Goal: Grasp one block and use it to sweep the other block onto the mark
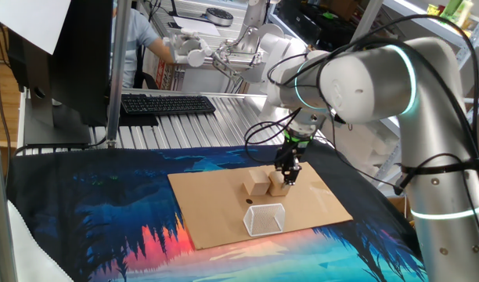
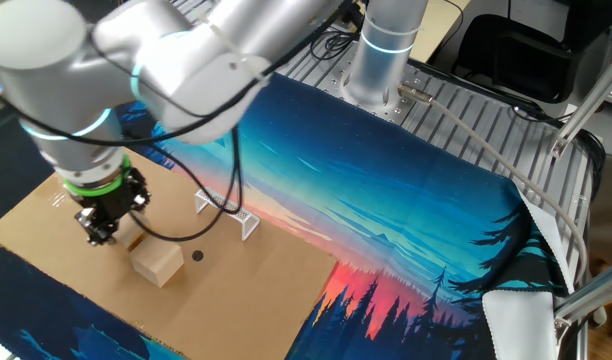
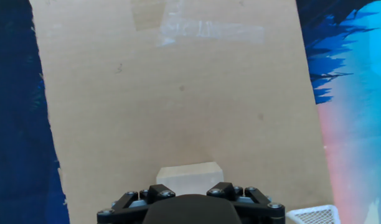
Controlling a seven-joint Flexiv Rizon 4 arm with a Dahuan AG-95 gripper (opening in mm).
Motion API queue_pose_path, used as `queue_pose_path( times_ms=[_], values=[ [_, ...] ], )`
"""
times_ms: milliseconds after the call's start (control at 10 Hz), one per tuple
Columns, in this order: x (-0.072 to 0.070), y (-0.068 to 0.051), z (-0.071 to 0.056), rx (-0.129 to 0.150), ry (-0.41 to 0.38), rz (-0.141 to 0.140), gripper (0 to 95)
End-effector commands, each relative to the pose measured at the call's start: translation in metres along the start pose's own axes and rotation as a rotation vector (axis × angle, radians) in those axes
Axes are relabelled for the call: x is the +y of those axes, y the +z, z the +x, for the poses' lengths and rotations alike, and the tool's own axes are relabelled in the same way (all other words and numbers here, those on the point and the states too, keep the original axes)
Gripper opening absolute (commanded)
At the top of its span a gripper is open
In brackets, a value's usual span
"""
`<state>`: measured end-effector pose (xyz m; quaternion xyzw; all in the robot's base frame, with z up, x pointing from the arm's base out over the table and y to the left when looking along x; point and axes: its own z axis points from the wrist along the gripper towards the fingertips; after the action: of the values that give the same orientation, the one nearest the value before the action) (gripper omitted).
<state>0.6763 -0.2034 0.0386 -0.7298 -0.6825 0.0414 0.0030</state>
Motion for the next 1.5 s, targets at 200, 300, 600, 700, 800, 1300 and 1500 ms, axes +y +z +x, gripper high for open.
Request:
queue_pose_path(
  times_ms=[200, 300, 600, 700, 800, 1300, 1500],
  values=[
    [-0.0024, 0.0014, 0.0004, 0.012, -0.027, 0.018, 0.0],
    [-0.0024, 0.0014, 0.0004, 0.016, -0.046, 0.019, 0.0],
    [-0.0024, 0.0014, 0.0004, 0.017, -0.083, 0.013, 0.0],
    [-0.0024, 0.0014, 0.0004, 0.017, -0.089, 0.012, 0.0],
    [-0.0024, 0.0014, 0.0004, 0.018, -0.091, 0.011, 0.0],
    [-0.0024, 0.0014, 0.0004, 0.002, -0.134, -0.055, 0.0],
    [-0.0024, 0.0014, 0.0004, 0.014, -0.111, -0.054, 0.0]
  ],
)
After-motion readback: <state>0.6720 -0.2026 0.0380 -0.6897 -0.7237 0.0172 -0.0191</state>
